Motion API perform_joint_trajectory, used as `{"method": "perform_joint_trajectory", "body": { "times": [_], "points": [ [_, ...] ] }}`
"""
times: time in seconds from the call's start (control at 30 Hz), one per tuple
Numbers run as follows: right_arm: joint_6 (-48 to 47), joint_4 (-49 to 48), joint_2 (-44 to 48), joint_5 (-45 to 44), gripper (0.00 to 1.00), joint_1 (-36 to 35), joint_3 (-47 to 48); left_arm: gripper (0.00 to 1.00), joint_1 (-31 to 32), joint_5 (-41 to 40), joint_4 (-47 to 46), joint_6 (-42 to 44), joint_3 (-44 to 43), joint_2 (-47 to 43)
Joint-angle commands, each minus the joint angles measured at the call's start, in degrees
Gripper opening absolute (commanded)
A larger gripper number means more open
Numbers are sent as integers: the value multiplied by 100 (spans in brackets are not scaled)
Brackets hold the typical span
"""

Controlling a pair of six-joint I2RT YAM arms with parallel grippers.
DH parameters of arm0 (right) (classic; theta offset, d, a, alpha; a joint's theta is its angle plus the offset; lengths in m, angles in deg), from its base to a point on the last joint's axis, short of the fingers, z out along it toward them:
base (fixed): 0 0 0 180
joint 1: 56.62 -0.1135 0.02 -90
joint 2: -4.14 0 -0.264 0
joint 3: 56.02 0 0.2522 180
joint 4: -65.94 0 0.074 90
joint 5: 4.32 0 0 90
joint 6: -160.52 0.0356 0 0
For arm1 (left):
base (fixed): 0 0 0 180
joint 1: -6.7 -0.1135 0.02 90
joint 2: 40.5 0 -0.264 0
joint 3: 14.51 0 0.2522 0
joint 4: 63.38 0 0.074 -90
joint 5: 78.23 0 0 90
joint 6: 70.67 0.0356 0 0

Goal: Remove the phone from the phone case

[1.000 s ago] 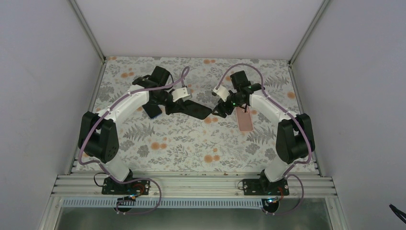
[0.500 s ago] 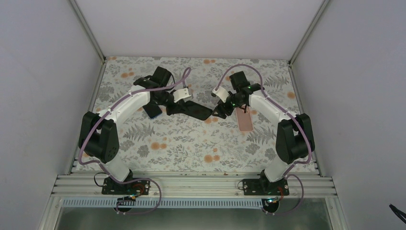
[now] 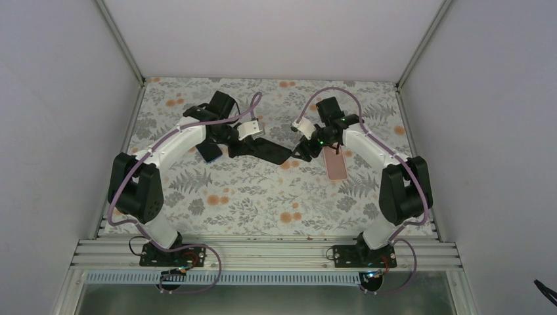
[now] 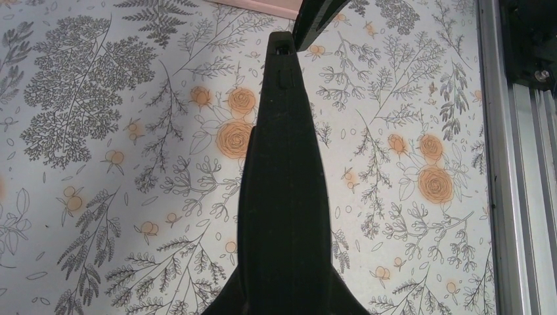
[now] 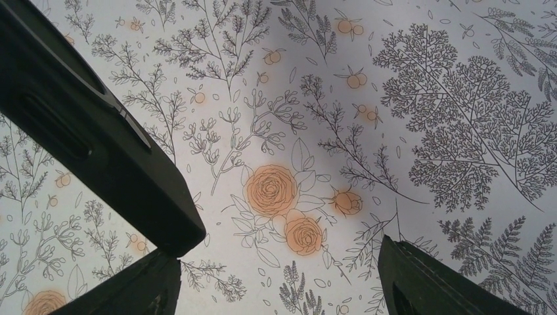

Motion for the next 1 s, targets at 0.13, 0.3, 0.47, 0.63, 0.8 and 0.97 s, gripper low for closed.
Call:
{"method": "perform_joint_trajectory", "body": {
  "times": [0.13, 0.3, 0.47, 0.63, 0.8, 0.97],
  "points": [
    [121, -170, 127, -155, 76, 52, -13, 2, 45, 325, -187, 47, -198, -70],
    [215, -275, 176, -295, 73, 124, -11, 2, 68, 316, -180, 64, -190, -54],
    [237, -295, 191, -288, 73, 176, -12, 2, 78, 353, -168, 75, -198, -52],
    [287, -340, 174, -398, 71, 199, -4, 2, 91, 359, -160, 79, -180, -69],
    [367, -439, 109, -571, 69, 205, 6, 2, 99, 513, -103, 107, -204, -65],
    [350, -377, 56, -412, 68, 192, 150, 2, 149, 707, -16, 167, -208, -34]
  ]
}}
